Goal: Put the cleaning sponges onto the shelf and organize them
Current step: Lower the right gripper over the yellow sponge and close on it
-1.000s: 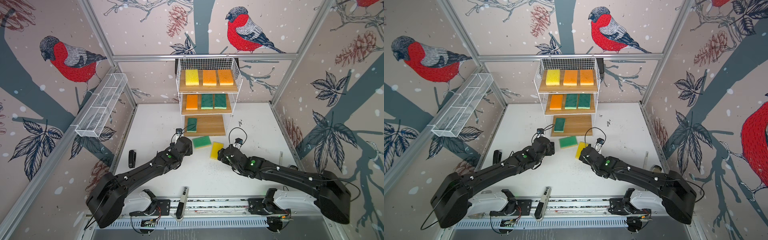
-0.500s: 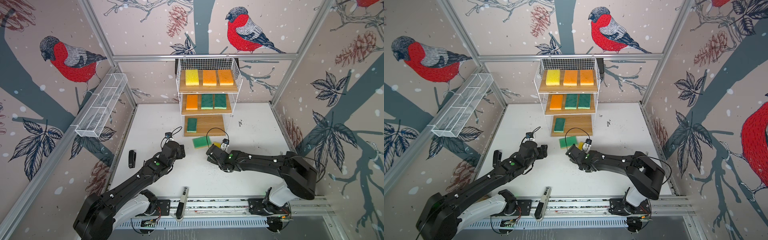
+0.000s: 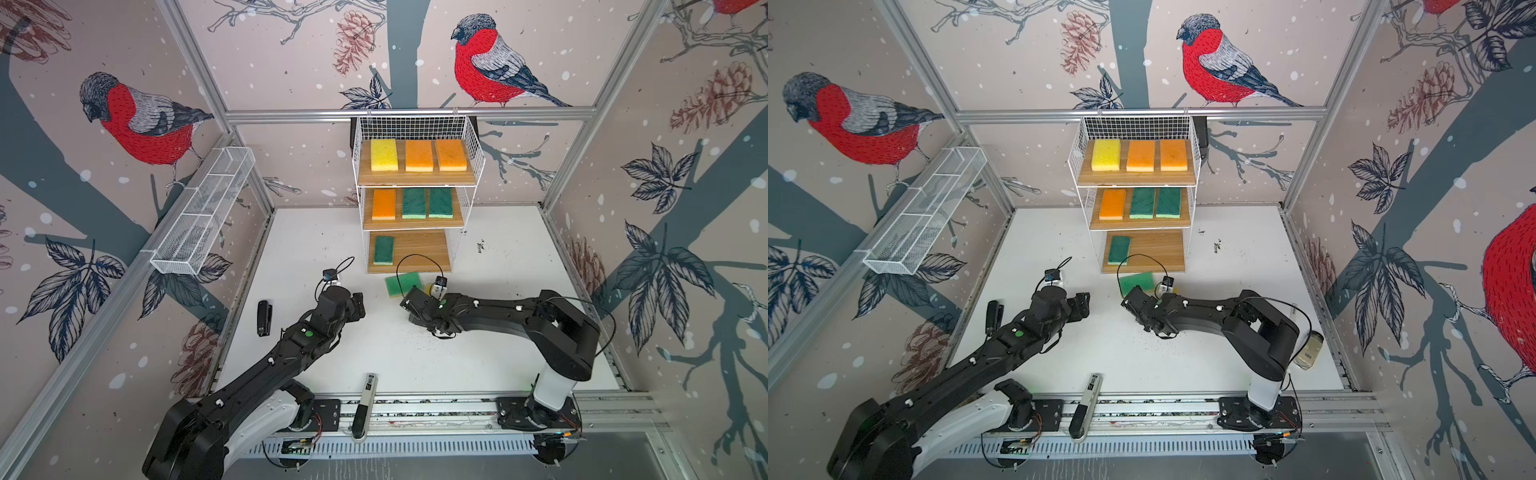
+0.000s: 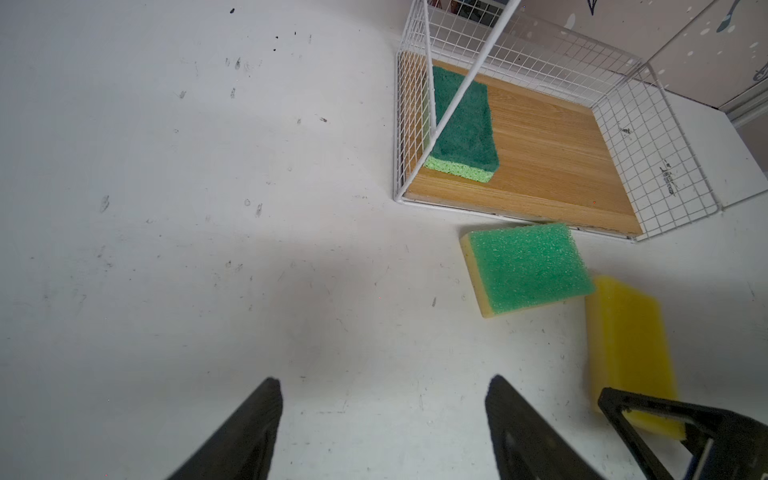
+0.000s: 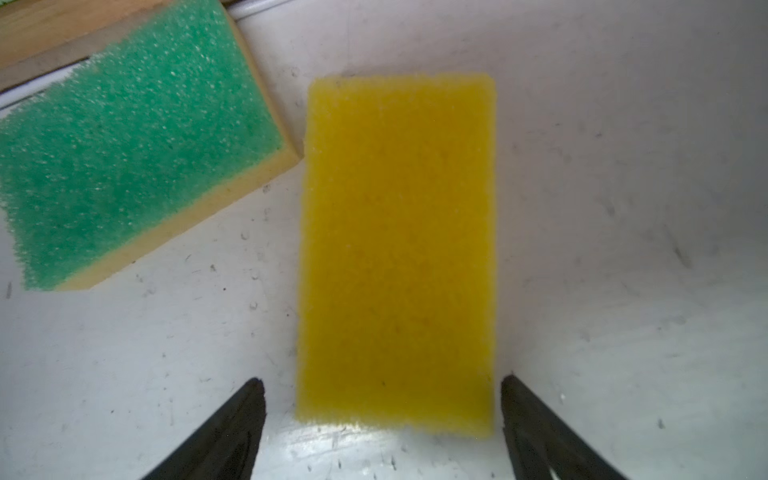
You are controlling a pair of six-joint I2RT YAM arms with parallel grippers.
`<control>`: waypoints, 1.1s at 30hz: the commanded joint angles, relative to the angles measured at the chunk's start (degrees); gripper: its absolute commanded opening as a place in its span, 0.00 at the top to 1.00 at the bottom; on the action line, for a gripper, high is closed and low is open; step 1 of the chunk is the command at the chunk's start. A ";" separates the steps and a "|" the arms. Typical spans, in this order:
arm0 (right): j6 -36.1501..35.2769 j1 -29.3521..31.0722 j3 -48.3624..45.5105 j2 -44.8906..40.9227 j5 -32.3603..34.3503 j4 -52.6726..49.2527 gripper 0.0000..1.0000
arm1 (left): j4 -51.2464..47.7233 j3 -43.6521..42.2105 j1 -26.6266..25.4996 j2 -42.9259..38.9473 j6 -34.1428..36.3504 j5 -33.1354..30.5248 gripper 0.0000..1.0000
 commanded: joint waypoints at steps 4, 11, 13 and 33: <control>-1.55 -0.78 0.10 -0.05 1.90 -2.62 0.11 | 3.49 -1.12 1.62 0.88 -0.35 2.62 0.22; -3.02 -2.20 -1.00 0.52 0.49 -0.04 0.13 | 4.26 -1.21 1.89 2.25 -0.54 3.45 0.22; -3.43 -2.46 -0.82 0.80 0.41 0.07 0.13 | 4.38 -1.08 1.96 2.39 -0.69 3.37 0.22; -11.96 -4.33 -2.73 0.68 3.00 2.37 0.16 | 4.52 -0.73 2.04 3.91 -2.82 3.89 0.22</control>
